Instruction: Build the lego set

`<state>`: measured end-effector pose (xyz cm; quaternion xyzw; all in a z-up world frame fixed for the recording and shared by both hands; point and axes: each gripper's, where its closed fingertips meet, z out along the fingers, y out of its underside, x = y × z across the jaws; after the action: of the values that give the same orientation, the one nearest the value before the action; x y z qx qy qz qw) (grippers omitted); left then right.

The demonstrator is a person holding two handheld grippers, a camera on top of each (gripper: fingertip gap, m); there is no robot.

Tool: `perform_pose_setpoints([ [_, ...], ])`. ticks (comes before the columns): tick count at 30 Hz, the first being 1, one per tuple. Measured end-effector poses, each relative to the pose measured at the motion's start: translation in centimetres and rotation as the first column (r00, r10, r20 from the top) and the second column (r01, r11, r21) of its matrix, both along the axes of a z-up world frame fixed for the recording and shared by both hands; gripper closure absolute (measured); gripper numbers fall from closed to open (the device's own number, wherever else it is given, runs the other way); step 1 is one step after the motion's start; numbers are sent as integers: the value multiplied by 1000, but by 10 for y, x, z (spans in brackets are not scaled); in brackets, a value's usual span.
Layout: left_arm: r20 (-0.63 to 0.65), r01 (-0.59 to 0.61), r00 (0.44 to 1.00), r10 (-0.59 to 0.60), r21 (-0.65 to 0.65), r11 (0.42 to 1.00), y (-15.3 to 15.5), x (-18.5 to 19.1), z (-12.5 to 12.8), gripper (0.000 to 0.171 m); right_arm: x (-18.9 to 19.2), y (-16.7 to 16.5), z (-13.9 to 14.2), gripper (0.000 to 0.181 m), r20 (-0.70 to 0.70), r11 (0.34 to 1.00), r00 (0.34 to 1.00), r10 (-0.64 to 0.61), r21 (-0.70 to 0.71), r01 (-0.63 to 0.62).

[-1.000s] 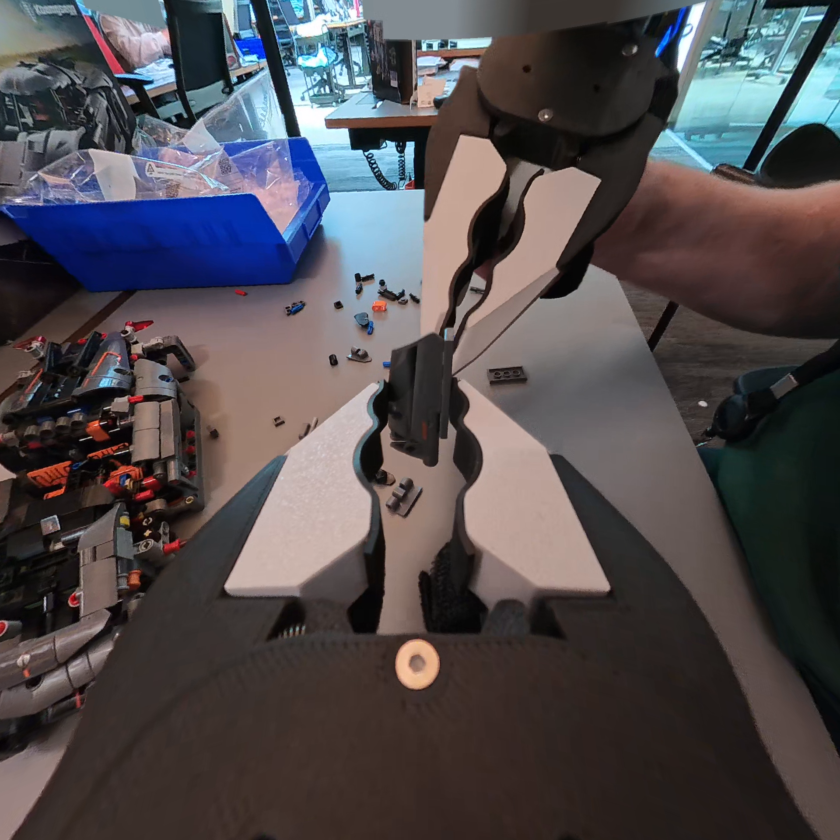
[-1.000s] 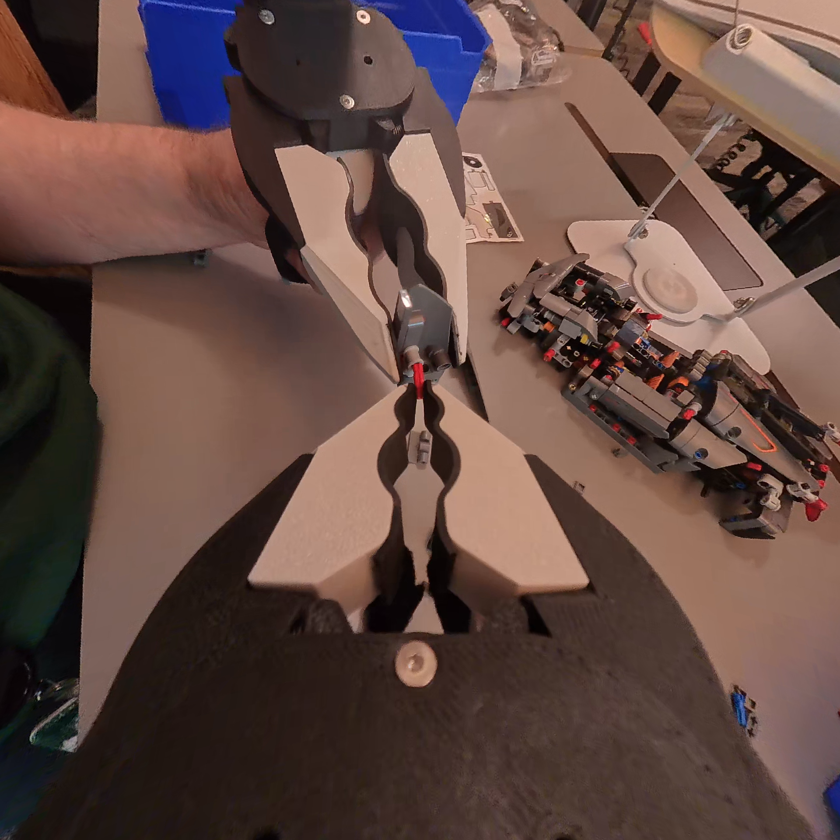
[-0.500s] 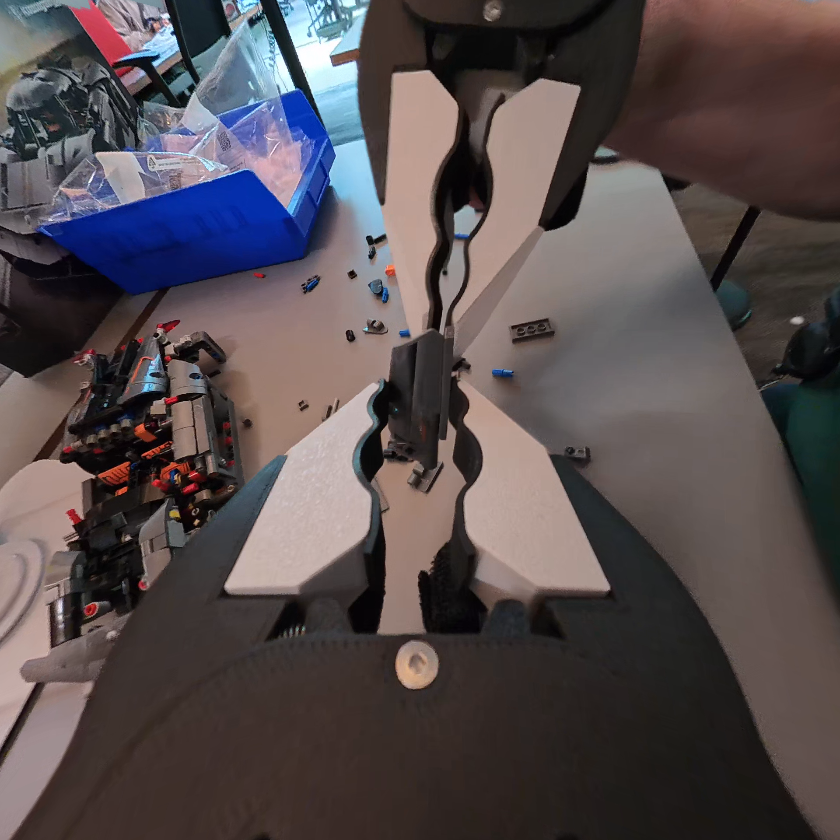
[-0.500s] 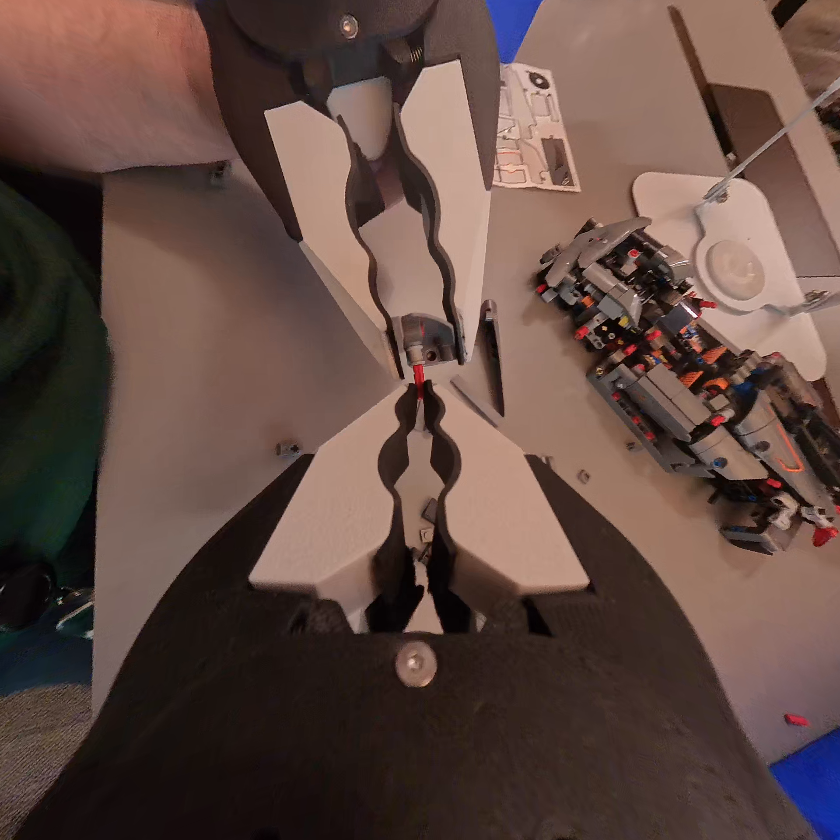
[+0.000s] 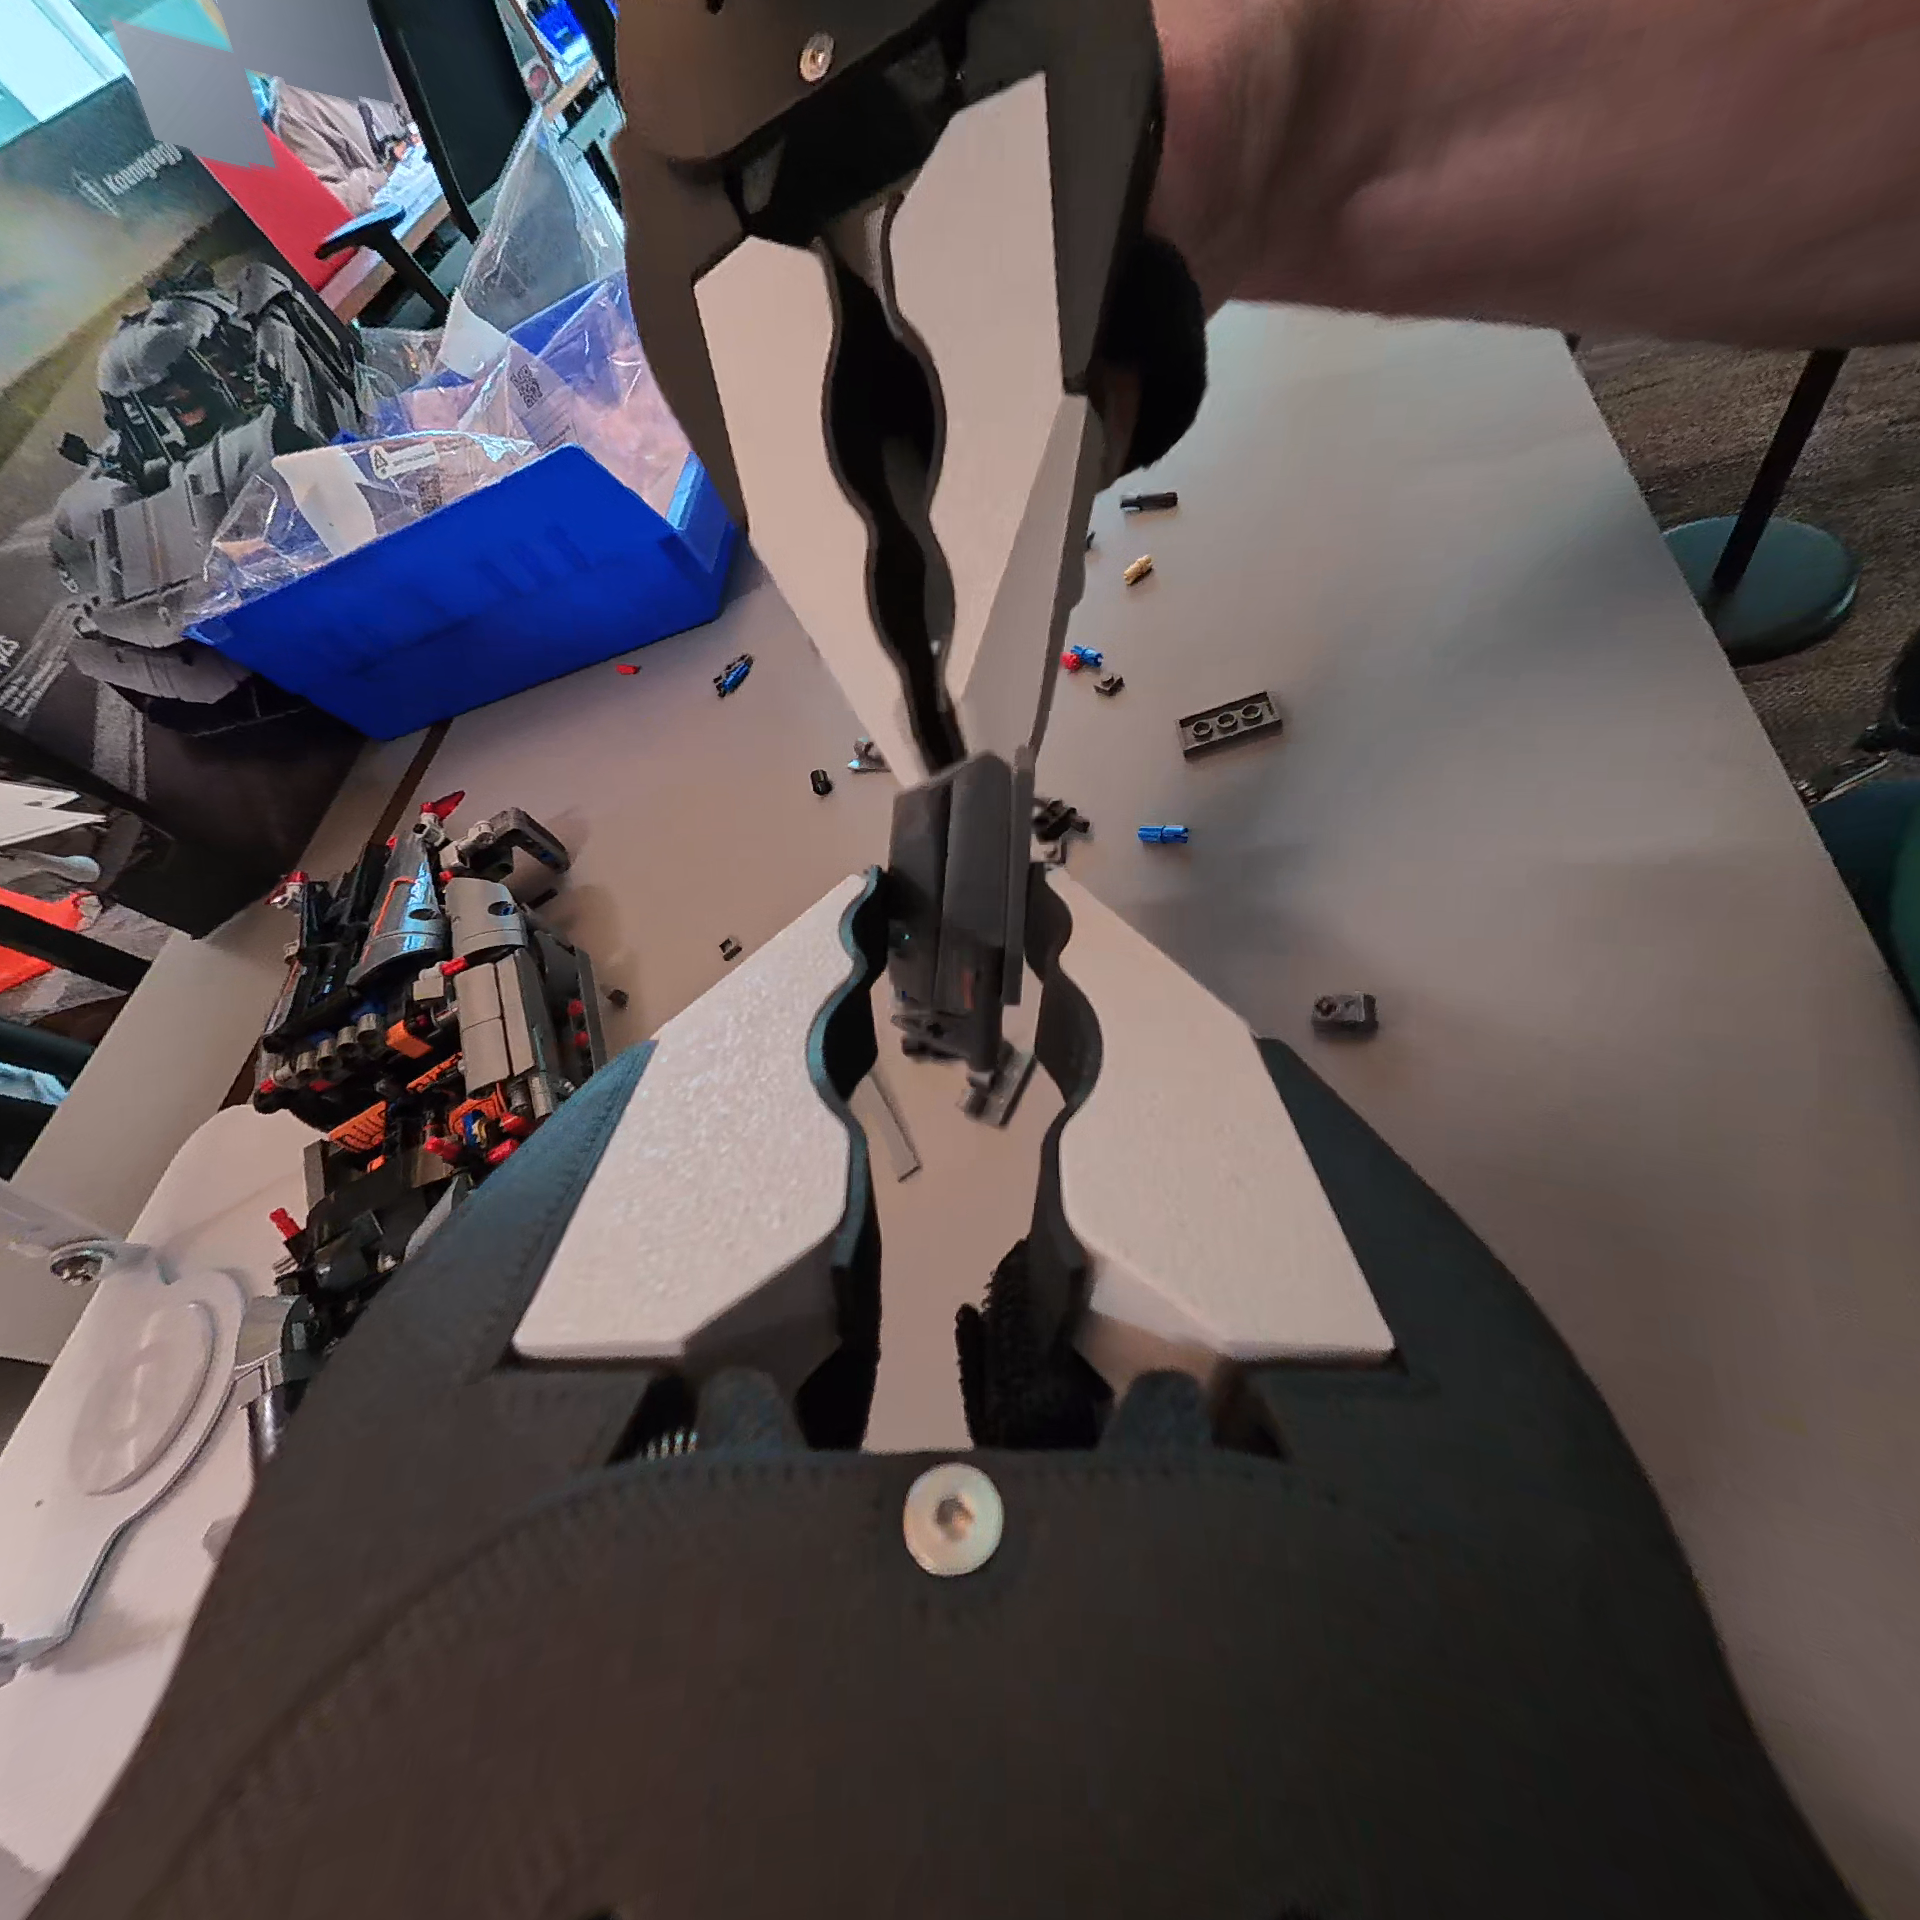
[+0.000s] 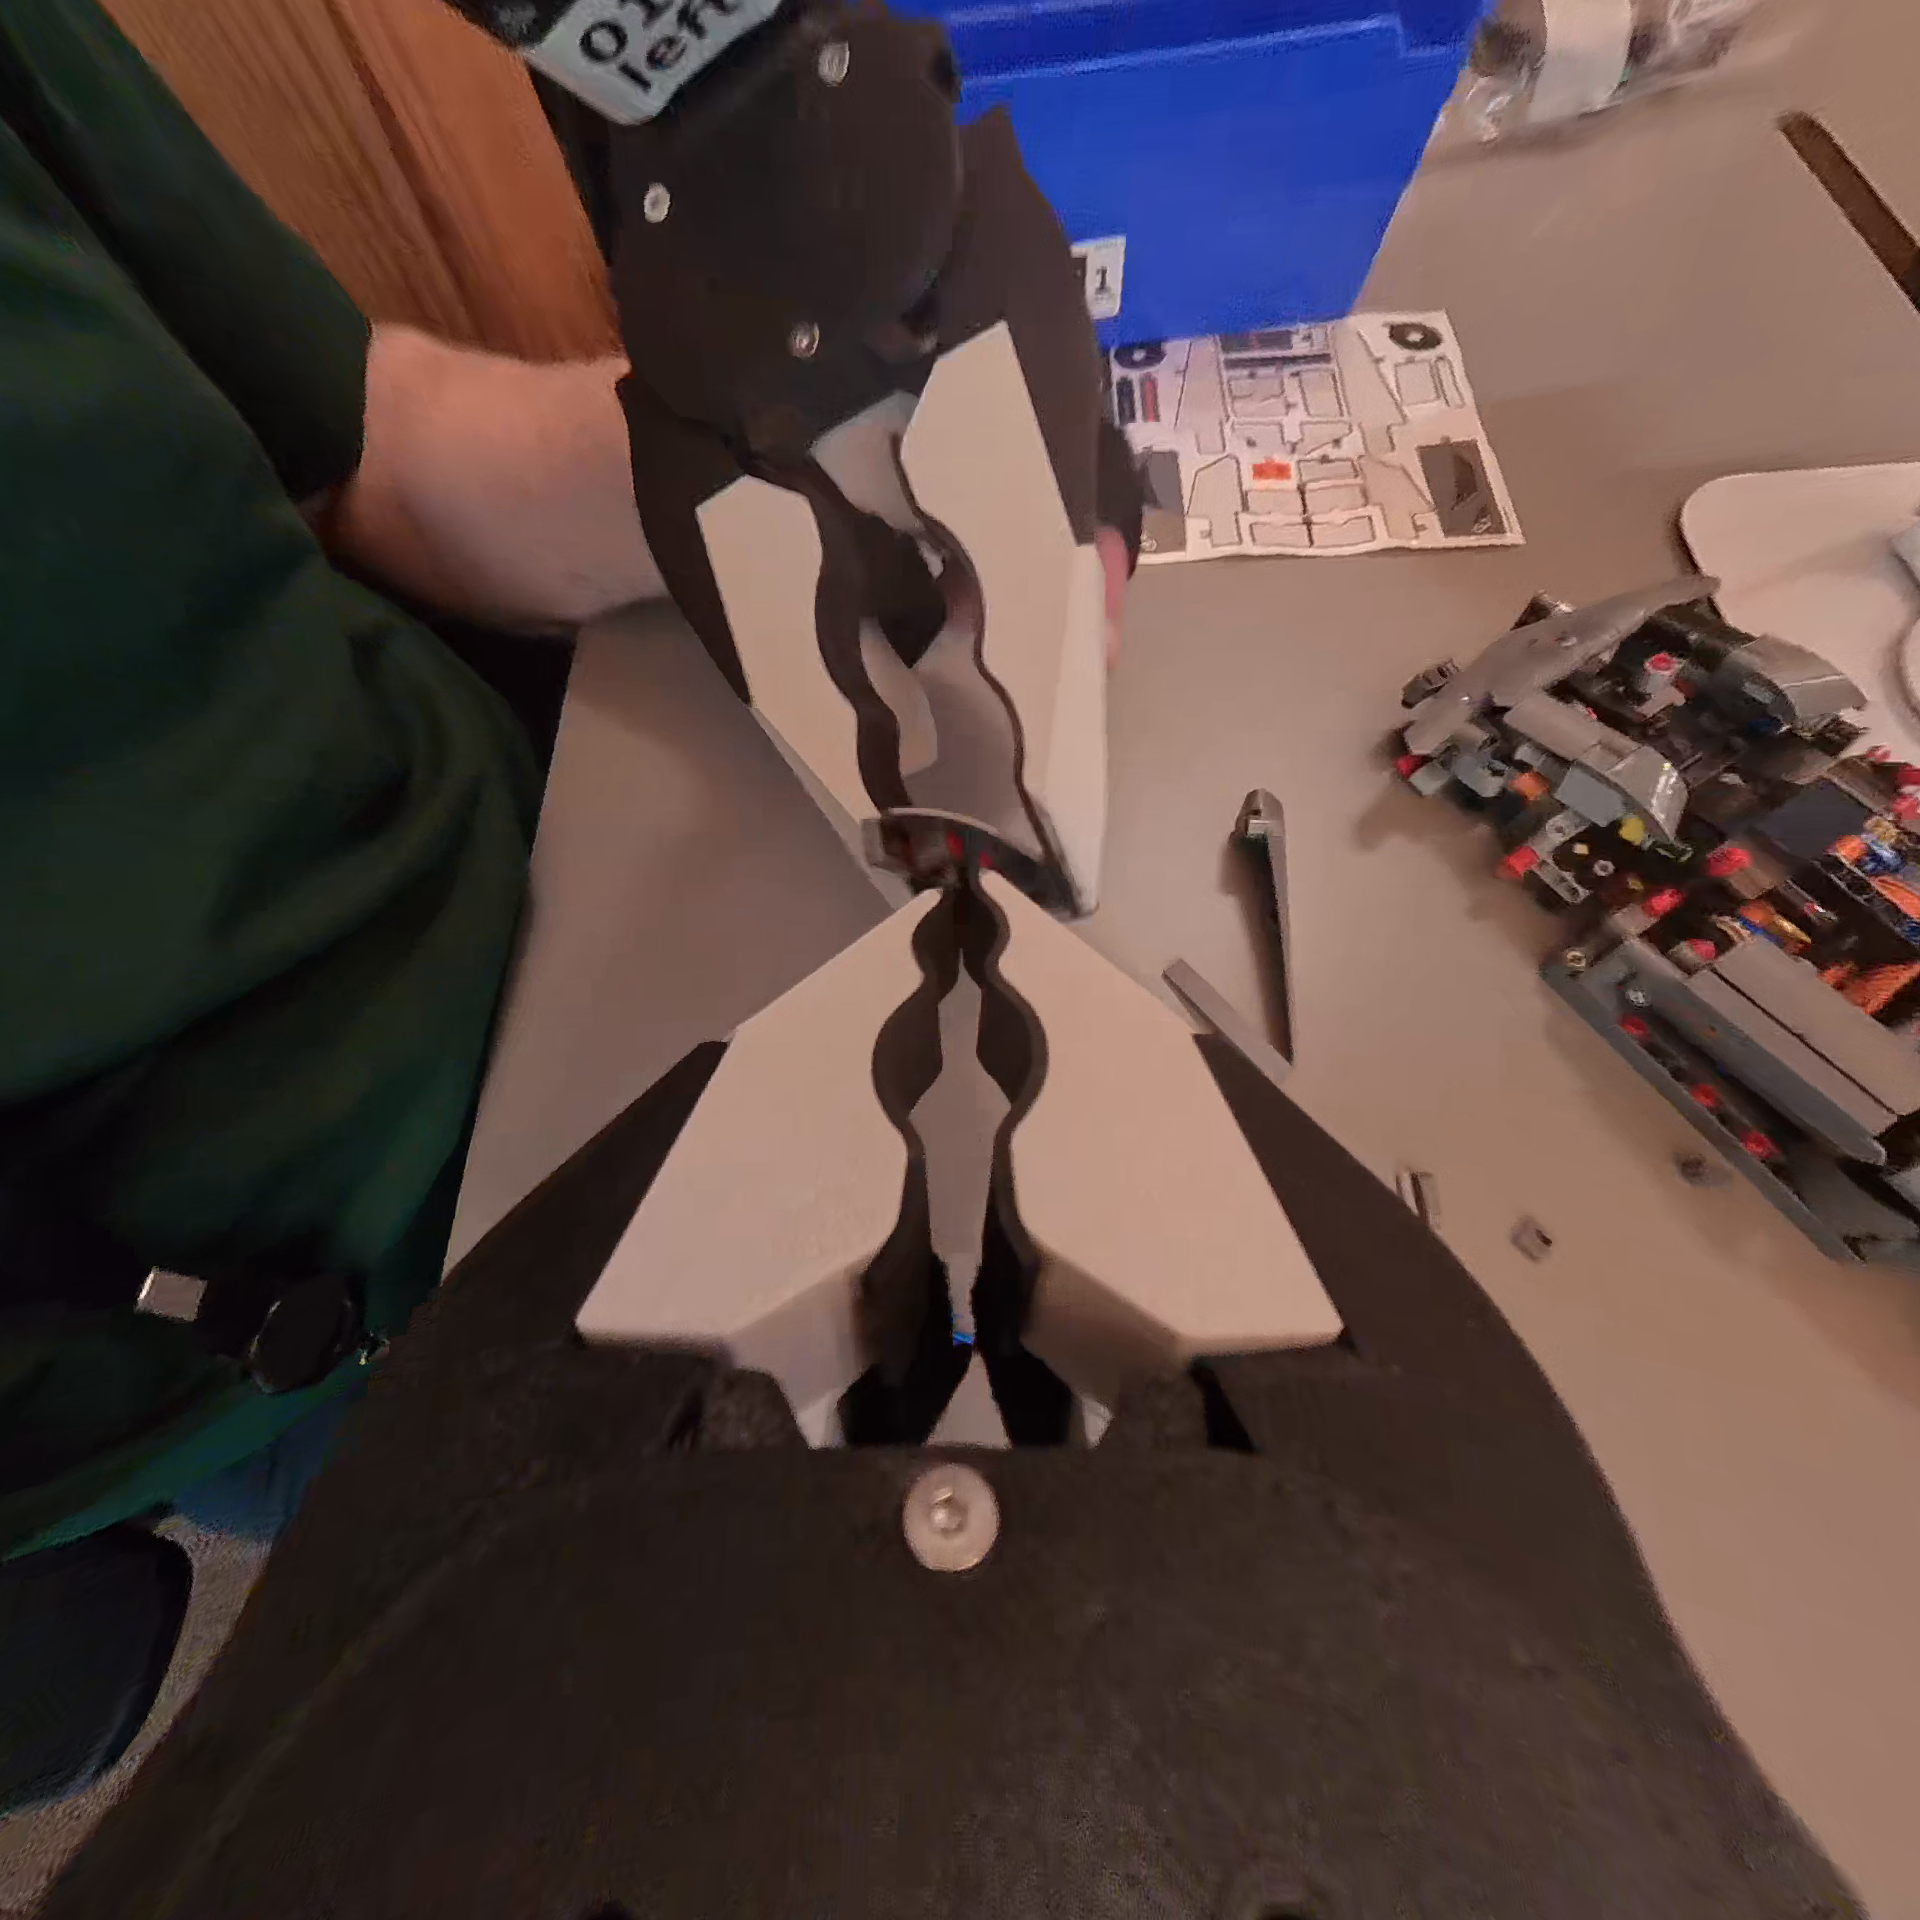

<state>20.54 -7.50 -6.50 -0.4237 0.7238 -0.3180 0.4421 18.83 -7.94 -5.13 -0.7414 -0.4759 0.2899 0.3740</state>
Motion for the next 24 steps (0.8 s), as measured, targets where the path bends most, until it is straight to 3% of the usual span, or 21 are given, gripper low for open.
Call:
perform_pose_setpoints([
  [8,8,-15,1000,15,-100,995,9,-3,0,147,28,3,-17,181,-49,991,991,-127,-52,125],
  [11,-6,-40,999,39,-134,990,15,-2,-2,147,55,3,-23,181,-63,967,966,-249,-78,244],
  [17,-24,-84,996,81,-162,983,25,-2,-6,147,96,-2,-54,172,99,895,893,-439,-40,445],
  [21,-28,-92,996,89,-167,982,25,-1,-7,147,101,27,-60,174,141,869,859,-493,37,493],
  [24,-19,-88,996,86,-181,980,24,-3,-7,147,110,39,-73,172,176,872,858,-483,1,490],
])
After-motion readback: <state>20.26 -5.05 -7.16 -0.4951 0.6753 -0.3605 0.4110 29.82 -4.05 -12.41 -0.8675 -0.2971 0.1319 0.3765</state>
